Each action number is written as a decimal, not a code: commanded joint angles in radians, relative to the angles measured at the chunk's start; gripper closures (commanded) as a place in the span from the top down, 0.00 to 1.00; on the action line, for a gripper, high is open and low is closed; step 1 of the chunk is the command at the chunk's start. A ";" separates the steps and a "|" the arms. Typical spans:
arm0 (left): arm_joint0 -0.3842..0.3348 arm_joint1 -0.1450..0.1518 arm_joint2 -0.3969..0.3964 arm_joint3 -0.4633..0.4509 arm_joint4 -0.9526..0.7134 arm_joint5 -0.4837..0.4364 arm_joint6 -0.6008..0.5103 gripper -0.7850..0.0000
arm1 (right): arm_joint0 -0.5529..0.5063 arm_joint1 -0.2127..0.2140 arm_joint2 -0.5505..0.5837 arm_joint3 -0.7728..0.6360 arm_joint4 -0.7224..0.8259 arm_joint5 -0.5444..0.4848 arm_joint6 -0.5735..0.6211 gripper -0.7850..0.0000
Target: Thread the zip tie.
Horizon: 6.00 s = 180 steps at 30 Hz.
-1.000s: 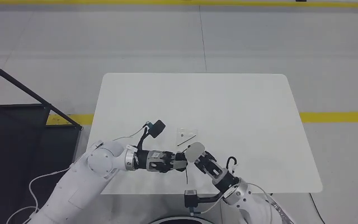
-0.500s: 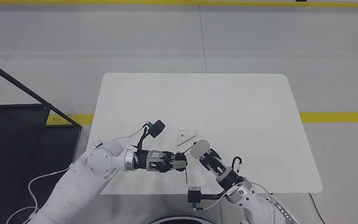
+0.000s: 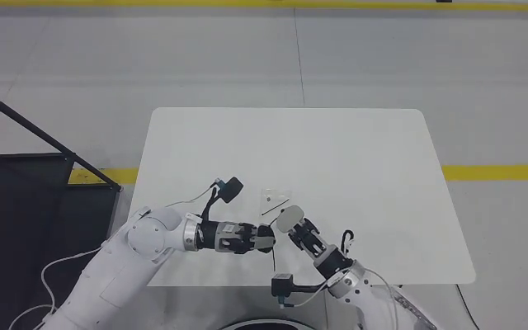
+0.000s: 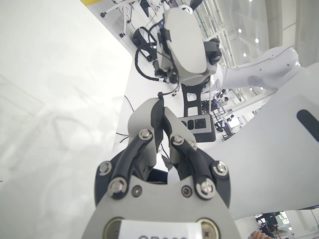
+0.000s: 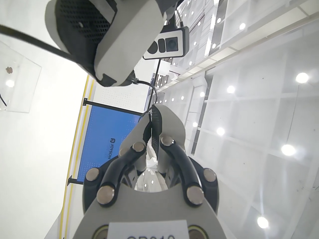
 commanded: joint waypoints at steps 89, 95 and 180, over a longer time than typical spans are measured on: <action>0.168 -0.009 -0.121 -0.179 0.633 -0.018 0.498 0.00 | -0.008 0.069 0.117 0.091 0.730 0.133 -0.533 0.37; 0.168 -0.009 -0.121 -0.179 0.633 -0.018 0.498 0.00 | 0.010 0.060 0.105 0.095 0.720 0.062 -0.540 0.37; 0.279 -0.034 -0.139 -0.279 1.297 0.056 0.953 0.00 | 0.033 -0.036 0.114 0.120 0.668 -0.054 -0.542 0.00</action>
